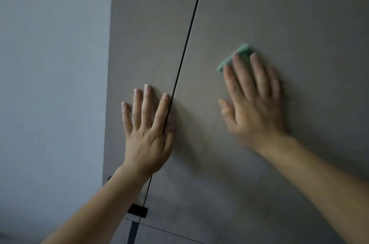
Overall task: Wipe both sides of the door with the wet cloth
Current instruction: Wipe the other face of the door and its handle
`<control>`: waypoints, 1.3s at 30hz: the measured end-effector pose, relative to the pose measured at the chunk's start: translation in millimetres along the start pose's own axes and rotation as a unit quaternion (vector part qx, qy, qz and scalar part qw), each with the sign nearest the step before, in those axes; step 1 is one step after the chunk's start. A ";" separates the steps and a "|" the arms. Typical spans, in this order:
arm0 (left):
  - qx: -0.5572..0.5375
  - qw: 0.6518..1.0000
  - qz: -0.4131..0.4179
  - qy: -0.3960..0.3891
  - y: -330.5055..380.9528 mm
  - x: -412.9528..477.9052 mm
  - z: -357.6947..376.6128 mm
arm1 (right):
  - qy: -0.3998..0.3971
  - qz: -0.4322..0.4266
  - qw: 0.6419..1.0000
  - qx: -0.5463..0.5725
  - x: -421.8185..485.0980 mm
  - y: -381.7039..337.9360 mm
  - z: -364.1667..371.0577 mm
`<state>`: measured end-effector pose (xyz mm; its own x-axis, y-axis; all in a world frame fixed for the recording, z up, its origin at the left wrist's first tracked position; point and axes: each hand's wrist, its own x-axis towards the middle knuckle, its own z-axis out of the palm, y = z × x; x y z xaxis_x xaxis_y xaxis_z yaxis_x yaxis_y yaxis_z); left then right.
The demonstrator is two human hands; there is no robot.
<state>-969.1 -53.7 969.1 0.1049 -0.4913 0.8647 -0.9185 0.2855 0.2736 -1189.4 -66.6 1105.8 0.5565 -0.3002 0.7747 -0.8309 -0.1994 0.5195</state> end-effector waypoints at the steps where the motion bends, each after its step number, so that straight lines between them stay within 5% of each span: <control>1: 0.002 1.000 -0.002 0.002 -3.7 -1.2 0.9 | 0.014 0.057 0.998 0.007 22.2 0.0 -6.0; 3: 0.001 1.000 -0.002 0.003 -8.1 -5.4 4.3 | 0.018 0.092 0.996 0.001 47.6 -16.6 -10.3; 8: -0.013 1.000 -0.019 0.002 -24.5 -28.8 11.0 | -0.053 -0.181 0.981 -0.041 -4.7 -67.1 18.8; 17: -0.032 0.997 -0.066 0.010 -22.7 -63.5 30.4 | -0.046 -0.235 0.970 -0.032 87.1 -114.5 16.4; 24: -0.066 0.992 -0.093 0.054 -9.4 -99.2 58.7 | -0.079 -0.374 0.923 -0.047 -36.5 -59.1 30.9; 27: -0.062 0.992 -0.078 0.072 -10.0 -113.1 72.5 | -0.027 -0.364 0.930 -0.053 -2.8 -74.2 38.6; 31: -0.059 0.989 -0.076 0.113 -11.1 -119.6 91.6 | 0.048 -0.246 0.967 -0.031 61.5 -131.6 48.1; 37: -0.060 0.983 -0.076 0.153 -11.1 -116.6 105.6 | 0.043 -0.297 0.953 -0.037 -21.3 -108.0 60.9; 39: -0.070 0.980 -0.098 0.161 -2.3 -113.0 105.9 | 0.021 -0.233 0.971 -0.049 -0.3 -91.4 44.4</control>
<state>-1019.2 -86.0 826.1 0.4100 -0.2691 0.8715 -0.8095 0.3329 0.4836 -1113.7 -89.7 1042.1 0.8736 -0.1597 0.4597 -0.4852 -0.2134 0.8480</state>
